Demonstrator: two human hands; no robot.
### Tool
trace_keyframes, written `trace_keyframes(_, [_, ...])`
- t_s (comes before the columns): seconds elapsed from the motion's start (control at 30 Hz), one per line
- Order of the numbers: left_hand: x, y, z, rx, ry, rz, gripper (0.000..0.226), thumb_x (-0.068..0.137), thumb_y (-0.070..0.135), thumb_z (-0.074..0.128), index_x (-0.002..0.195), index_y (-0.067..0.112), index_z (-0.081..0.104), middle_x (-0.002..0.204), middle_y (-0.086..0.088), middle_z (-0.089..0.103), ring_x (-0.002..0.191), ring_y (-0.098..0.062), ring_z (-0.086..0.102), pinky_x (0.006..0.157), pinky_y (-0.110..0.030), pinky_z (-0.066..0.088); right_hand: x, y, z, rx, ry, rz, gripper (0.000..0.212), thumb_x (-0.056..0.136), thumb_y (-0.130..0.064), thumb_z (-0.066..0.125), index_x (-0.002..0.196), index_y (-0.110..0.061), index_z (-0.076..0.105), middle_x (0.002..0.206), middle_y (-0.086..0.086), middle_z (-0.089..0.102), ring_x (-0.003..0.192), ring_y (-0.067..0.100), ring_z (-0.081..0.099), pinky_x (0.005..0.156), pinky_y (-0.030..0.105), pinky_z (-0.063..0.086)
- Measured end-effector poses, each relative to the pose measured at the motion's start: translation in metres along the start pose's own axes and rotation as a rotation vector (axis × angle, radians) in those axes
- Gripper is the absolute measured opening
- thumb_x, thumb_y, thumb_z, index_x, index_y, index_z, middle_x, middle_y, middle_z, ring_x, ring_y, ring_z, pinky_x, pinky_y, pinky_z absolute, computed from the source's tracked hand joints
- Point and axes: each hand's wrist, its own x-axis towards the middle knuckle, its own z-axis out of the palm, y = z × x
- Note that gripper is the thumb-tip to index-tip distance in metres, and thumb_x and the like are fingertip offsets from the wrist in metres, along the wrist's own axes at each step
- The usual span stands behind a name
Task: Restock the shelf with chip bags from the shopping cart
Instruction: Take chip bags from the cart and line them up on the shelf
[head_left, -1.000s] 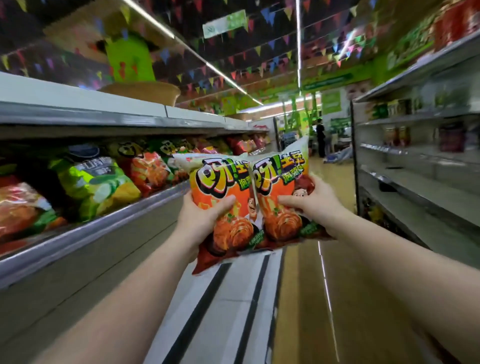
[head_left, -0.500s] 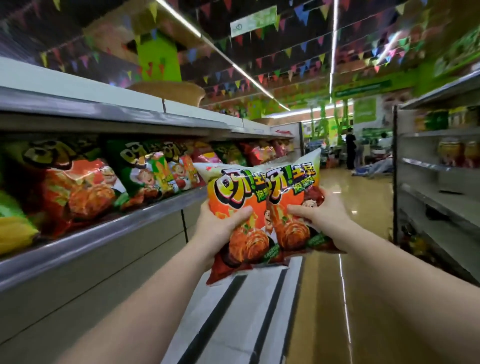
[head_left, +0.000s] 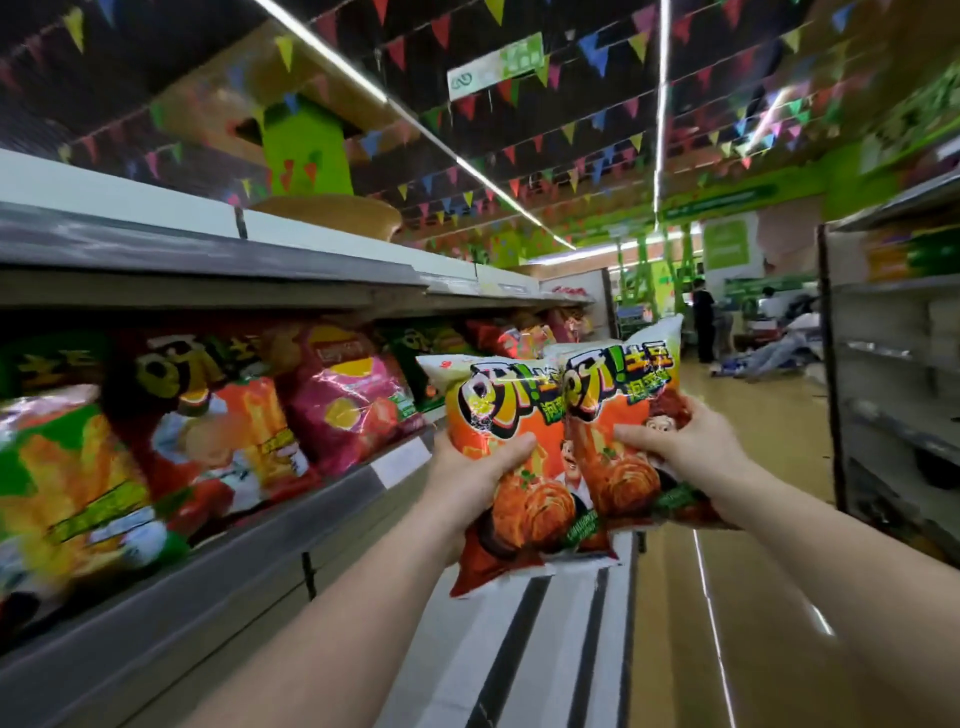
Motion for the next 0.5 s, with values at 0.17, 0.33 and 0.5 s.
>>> trace_keyframes(0.17, [0.068, 0.002, 0.019, 0.015, 0.106, 0.028, 0.050, 0.070, 0.028, 0.081, 0.111, 0.022, 0.053, 0.108, -0.005, 0.067, 0.098, -0.026, 0.066, 0.089, -0.043, 0.053, 0.084, 0.008, 0.017, 0.088, -0.110, -0.076, 0.089, 0.040, -0.051, 0.086, 0.117, -0.018, 0.055, 0.107, 0.004, 0.067, 0.097, 0.028, 0.065, 0.089, 0.048, 0.052])
trace_keyframes(0.33, [0.131, 0.008, 0.033, -0.014, 0.274, 0.030, 0.064, 0.066, 0.030, 0.083, 0.120, 0.015, 0.054, 0.109, -0.010, 0.069, 0.091, -0.027, 0.069, 0.082, -0.043, 0.056, 0.184, 0.017, 0.040, 0.167, -0.293, -0.113, 0.067, 0.050, -0.045, 0.088, 0.104, -0.017, 0.060, 0.101, 0.006, 0.068, 0.091, 0.026, 0.066, 0.088, 0.043, 0.053])
trace_keyframes(0.5, [0.179, 0.020, 0.046, -0.069, 0.408, -0.027, 0.066, 0.062, 0.030, 0.083, 0.120, 0.012, 0.057, 0.098, -0.011, 0.073, 0.074, -0.023, 0.072, 0.060, -0.034, 0.058, 0.262, 0.013, 0.062, 0.142, -0.460, -0.164, 0.087, 0.040, -0.059, 0.084, 0.113, -0.017, 0.062, 0.109, 0.003, 0.066, 0.102, 0.025, 0.063, 0.096, 0.043, 0.048])
